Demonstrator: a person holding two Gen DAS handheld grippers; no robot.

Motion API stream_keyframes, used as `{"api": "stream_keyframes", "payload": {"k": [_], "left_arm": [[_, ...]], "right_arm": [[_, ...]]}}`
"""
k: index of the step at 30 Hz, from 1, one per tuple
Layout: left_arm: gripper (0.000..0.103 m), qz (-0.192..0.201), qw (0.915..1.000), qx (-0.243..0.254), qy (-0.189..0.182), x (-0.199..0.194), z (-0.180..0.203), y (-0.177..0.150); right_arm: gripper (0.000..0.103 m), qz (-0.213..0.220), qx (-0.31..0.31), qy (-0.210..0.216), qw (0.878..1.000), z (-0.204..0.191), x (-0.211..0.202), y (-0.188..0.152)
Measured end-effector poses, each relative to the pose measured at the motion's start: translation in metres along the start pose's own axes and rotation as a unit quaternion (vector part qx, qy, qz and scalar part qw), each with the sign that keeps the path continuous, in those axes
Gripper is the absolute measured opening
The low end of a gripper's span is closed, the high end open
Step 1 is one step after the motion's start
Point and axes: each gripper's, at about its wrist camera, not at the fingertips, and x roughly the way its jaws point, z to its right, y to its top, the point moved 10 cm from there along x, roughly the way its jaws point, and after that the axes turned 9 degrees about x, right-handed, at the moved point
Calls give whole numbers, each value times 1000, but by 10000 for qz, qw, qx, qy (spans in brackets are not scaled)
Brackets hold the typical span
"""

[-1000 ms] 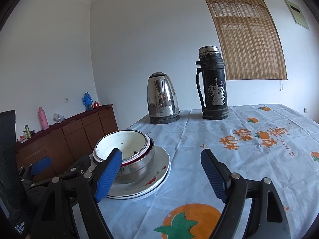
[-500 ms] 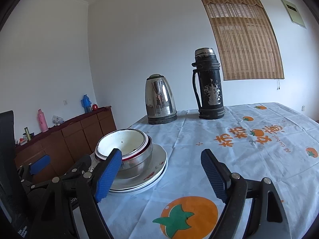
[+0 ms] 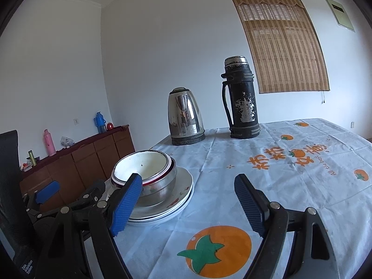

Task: Organize plates and bowls

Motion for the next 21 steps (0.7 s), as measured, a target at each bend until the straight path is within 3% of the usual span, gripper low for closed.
{"api": "stream_keyframes", "payload": {"k": [21], "left_arm": [[102,-10,10000,-21,23,-1,-1,0]], "right_arm": [[83,3,-38,-20,10000,0,-2,-1]]}}
